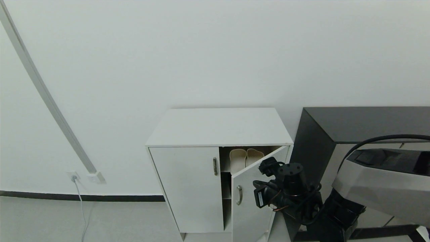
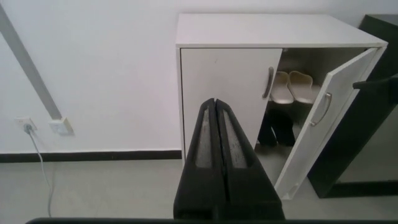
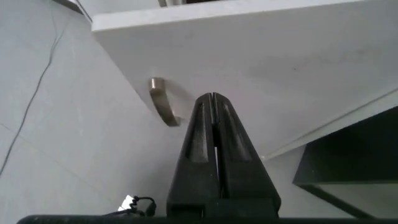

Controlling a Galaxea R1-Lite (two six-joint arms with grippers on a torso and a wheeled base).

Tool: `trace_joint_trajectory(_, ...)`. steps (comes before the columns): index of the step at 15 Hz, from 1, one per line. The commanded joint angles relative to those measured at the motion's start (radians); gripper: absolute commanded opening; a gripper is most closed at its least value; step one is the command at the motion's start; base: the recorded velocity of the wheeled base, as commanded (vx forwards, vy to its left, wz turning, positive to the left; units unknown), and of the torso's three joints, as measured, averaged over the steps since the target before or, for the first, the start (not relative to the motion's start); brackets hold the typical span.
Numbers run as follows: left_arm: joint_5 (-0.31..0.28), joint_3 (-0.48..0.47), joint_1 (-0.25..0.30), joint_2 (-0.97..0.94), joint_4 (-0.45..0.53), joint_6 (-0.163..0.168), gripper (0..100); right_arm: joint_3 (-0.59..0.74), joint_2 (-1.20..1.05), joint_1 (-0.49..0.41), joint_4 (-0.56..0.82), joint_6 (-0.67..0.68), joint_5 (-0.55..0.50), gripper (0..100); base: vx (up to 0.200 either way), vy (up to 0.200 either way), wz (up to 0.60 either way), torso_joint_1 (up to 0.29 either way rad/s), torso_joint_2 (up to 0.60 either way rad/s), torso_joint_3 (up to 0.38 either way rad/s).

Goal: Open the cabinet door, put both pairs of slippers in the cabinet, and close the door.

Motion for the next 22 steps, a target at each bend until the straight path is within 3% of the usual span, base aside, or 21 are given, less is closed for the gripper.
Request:
trace_joint_trajectory(1, 0.005, 0.000, -0.001, 0.001, -0.001, -0.001, 0, -0.011, 0.019, -0.001, -0.003, 0.002, 0.004, 0, 0.000, 0.000, 0.00, 0.000, 0.00, 0.000)
trace_joint_trajectory(22, 0.007, 0.000, 0.001, 0.001, -0.001, -0.001, 0, -0.425, 0.257, -0.102, 0.066, 0.004, -0.001, 0, 0.000, 0.000, 0.00, 0.000, 0.00, 0.000)
